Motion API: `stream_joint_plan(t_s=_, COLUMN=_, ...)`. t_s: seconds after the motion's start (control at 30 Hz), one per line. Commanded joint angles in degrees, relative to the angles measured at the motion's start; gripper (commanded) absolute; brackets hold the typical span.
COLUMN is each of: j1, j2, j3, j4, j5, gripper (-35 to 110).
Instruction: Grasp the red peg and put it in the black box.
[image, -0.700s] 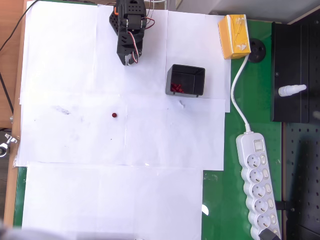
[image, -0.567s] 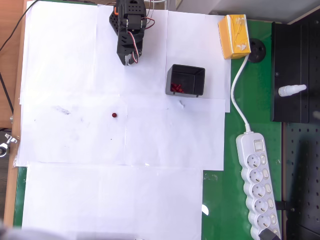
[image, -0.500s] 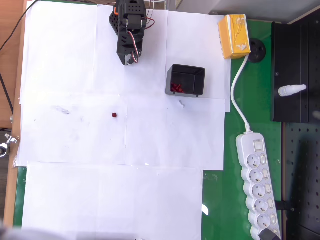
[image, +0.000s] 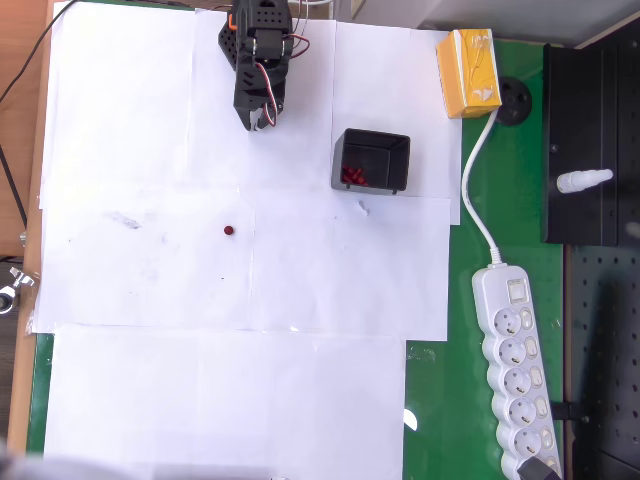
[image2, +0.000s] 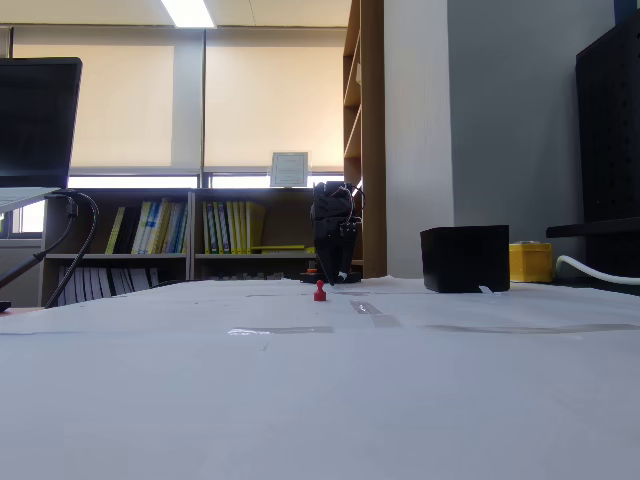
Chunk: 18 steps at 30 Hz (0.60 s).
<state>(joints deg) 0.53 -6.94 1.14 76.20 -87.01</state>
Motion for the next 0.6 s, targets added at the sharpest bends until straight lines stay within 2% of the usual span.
stream_joint_plan(t_s=0.0, j1=-2.2, j2=-6.59, j3=-4.57, j4=5.45, j5=-0.09, gripper=0)
stream_joint_plan(t_s=0.57, j1=-1.32, j2=-6.59, j3=-4.57, j4=4.75, j5=0.0, gripper=0)
